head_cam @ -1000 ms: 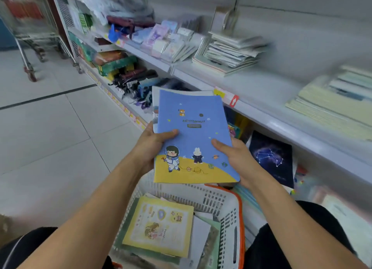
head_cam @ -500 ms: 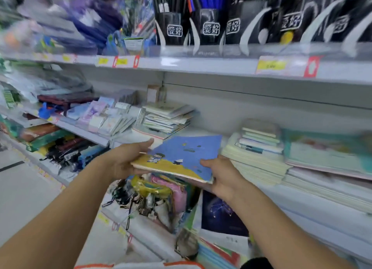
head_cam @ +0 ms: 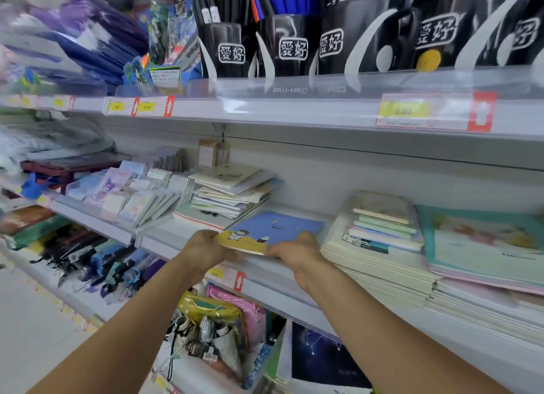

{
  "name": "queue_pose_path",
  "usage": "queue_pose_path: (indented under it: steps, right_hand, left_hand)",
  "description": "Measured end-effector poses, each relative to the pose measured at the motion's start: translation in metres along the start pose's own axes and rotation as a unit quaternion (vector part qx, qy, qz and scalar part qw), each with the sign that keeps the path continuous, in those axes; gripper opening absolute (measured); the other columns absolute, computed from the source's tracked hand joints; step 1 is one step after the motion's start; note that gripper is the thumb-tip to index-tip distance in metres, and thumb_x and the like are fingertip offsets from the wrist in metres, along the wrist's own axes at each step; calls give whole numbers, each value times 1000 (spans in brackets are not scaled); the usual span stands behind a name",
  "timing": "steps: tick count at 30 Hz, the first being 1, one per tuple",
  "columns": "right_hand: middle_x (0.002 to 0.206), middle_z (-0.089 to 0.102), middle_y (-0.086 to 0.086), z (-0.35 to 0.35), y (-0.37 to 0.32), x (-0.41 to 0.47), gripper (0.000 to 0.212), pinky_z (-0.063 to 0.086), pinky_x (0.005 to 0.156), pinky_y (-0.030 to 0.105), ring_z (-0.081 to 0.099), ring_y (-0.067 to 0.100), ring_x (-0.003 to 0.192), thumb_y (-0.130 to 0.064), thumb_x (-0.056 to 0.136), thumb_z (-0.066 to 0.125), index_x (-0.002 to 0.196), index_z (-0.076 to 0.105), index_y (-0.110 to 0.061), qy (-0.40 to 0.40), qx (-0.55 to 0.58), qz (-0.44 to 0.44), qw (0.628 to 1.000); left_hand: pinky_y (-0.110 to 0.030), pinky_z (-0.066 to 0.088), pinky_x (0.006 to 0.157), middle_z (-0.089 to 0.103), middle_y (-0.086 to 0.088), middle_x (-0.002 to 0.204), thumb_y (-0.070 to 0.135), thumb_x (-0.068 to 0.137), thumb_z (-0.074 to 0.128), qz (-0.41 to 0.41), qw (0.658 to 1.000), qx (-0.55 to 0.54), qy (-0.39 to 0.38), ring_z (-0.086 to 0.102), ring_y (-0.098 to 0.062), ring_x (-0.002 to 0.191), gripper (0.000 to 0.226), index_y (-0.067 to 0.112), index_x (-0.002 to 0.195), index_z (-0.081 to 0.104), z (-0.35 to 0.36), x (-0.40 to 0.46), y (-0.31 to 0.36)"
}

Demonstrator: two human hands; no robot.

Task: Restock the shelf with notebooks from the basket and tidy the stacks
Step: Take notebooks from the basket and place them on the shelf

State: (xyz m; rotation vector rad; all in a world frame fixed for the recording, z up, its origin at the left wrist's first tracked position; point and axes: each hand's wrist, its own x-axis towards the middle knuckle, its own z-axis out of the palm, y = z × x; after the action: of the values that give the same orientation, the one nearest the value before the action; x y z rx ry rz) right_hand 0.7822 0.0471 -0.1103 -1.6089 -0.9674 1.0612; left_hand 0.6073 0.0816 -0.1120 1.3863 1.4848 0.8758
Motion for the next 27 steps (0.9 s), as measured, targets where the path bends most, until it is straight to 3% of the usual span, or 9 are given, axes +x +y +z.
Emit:
queue_pose_path:
  steps: [3,5,7,10,14,19,22,27]
  right_hand:
    - [144,45,13,1,2,11,116,44,105,35,47,27,130,-23,64,92,148,17,5,8,-97,-8,995]
    - [155,27,19,2,2,16,130,37,112,35,35,30,140,-24,70,89,153,-8,1,3,-166,-7,986]
    - [159,13,23,3,5,20,124,35,112,32,32,32,142,-23,82,80,152,-20,-4,4,-214,0,977]
    - [155,7,33,6,8,25,102,32,111,34,27,39,142,-21,94,64,151,-17,3,33,-322,-13,946]
    - [152,11,37,11,9,34,95,26,116,39,18,44,143,-12,90,62,150,-9,10,56,-417,-11,907]
    - [150,18,37,14,12,41,88,27,113,37,19,45,141,-10,90,58,146,-3,20,60,-497,-19,865]
    - [148,23,36,15,13,42,87,33,108,35,24,44,138,-10,89,58,146,0,20,60,-523,-24,850]
    - [138,39,34,18,15,39,74,33,105,39,41,41,125,-8,87,56,141,17,24,86,-563,-40,821]
  left_hand:
    - [-31,49,87,68,-9,105,5,57,91,15,991,130,22,61,-23,100,56,1,107,66,2,30,11]
    - [-31,46,92,64,-11,108,6,58,91,15,986,161,28,59,-24,103,59,5,110,63,7,47,16]
    - [-31,45,96,63,-11,117,12,60,91,20,985,170,22,59,-24,111,66,0,117,61,15,64,15]
    - [-28,44,101,63,-7,123,30,65,88,50,973,223,42,58,-22,117,70,4,124,61,29,82,7]
    - [-28,46,91,66,-6,117,41,70,83,98,954,277,55,59,-24,112,62,12,121,64,34,94,2]
    - [-25,36,64,61,6,80,46,65,84,161,931,327,28,58,-19,83,37,21,84,65,30,97,-2]
    - [-25,39,70,64,2,88,42,67,84,179,927,327,38,61,-22,92,36,22,92,67,30,97,-6]
    - [-28,46,79,69,-6,102,44,59,89,142,939,300,93,62,-26,100,60,9,104,70,32,96,-8]
